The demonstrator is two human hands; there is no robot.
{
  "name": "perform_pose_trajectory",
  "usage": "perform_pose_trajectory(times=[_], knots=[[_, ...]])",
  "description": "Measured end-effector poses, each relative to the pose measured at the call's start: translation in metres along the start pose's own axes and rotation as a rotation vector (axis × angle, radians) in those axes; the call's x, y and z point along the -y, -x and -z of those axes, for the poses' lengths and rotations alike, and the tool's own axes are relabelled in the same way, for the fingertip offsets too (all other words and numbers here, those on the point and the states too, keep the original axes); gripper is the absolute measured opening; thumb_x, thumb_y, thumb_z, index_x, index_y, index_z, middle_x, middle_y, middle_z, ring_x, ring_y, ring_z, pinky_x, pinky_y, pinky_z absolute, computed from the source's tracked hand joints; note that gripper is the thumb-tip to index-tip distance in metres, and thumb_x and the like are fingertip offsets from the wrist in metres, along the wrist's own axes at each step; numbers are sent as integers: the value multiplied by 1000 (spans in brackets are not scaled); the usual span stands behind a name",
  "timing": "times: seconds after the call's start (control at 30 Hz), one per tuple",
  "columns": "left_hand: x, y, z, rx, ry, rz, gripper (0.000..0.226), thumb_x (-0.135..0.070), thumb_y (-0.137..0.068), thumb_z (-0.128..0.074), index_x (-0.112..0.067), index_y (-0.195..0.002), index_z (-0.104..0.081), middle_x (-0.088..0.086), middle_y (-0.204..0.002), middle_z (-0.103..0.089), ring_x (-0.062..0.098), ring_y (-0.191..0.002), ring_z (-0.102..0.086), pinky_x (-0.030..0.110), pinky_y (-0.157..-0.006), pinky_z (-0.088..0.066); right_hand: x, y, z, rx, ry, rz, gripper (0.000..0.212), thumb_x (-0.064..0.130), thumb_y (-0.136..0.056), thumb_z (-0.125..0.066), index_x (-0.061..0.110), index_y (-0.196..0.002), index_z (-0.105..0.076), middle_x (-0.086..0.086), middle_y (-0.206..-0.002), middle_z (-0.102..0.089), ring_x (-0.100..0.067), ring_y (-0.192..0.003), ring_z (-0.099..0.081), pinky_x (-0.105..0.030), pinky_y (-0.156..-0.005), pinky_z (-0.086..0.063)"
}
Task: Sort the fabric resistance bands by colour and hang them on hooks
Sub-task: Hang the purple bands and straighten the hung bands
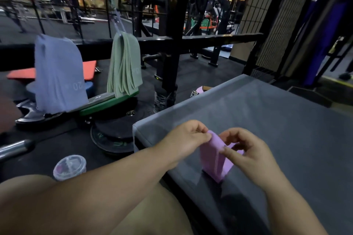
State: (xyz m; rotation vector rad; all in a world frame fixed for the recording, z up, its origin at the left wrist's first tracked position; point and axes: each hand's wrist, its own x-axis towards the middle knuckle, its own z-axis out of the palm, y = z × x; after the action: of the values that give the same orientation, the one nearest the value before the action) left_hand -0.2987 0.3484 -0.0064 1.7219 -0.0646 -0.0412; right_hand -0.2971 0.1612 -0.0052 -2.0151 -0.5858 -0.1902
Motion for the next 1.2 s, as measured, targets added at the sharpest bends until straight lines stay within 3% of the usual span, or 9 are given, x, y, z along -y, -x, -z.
perform_pose_trajectory(times=[0.17, 0.27, 0.43, 0.53, 0.63, 0.77, 0.93, 1.07, 1.2], knots=[[-30, 18, 28, -15, 154, -58, 11, -16, -89, -64, -20, -79, -61, -6, -73, -60, 8, -71, -52, 22, -72, -42, 38, -11, -13, -26, -79, 156, 24, 41, -71, -69, 38, -95, -65, 13, -96, -69, -10, -92, -66, -20, -80, -51], [-45, 35, 48, -52, 180, -100, 12, -14, -93, -59, -18, -82, -62, -8, -69, -58, 3, -63, -49, 15, -58, -37, 59, -18, -27, 12, -144, 208, 22, 40, -73, -67, 39, -95, -62, 14, -99, -69, -9, -97, -67, -21, -83, -52], [-59, 61, 84, -119, 235, -150, 15, -12, -93, -58, -20, -83, -66, -1, -79, -63, 10, -75, -55, 24, -70, -42, 90, -30, -56, 114, -270, 242, 30, 35, -76, -70, 19, -100, -60, 6, -114, -69, -17, -102, -67, -34, -89, -53], [-64, 78, 109, -150, 229, -160, 16, -13, -93, -59, -21, -82, -67, -2, -78, -66, 10, -71, -59, 23, -63, -45, 109, -36, -76, 190, -357, 266, 42, 41, -76, -78, 13, -101, -57, 1, -113, -67, -25, -103, -66, -45, -91, -52], [-68, 97, 134, -175, 170, -189, 12, -18, -92, -62, -23, -83, -68, -1, -83, -71, 10, -74, -64, 24, -65, -47, 131, -40, -95, 295, -405, 271, 45, 37, -80, -75, 4, -101, -53, -1, -112, -66, -25, -101, -65, -40, -88, -51], [-72, 124, 165, -194, 154, -228, 5, -19, -90, -65, -19, -86, -68, -1, -81, -73, 10, -73, -68, 21, -63, -50, 161, -44, -119, 373, -439, 266, 35, 35, -76, -76, 15, -93, -53, 6, -94, -65, -8, -86, -61, -25, -75, -48], [-72, 148, 197, -288, 133, -229, 15, -13, -85, -71, -14, -86, -56, -4, -65, -63, 4, -53, -56, 16, -49, -41, 191, -47, -150, 414, -468, 308, 35, 39, -73, -77, 20, -88, -53, -7, -84, -57, -17, -76, -51, -34, -67, -41], [-67, 166, 220, -412, 102, -252, 30, -41, -65, -77, -25, -72, -52, -1, -62, -50, 12, -57, -44, 27, -52, -34, 211, -48, -173, 422, -473, 348, 27, 36, -74, -73, 20, -85, -54, -20, -82, -51, -22, -74, -45, -39, -68, -36], [-64, 187, 240, -452, 95, -301, 32, -52, -68, -69, -25, -64, -53, 0, -63, -44, 15, -62, -40, 32, -59, -31, 228, -53, -192, 423, -462, 376, 25, 37, -75, -71, 18, -80, -56, -3, -72, -52, -14, -69, -45, -27, -64, -37]])
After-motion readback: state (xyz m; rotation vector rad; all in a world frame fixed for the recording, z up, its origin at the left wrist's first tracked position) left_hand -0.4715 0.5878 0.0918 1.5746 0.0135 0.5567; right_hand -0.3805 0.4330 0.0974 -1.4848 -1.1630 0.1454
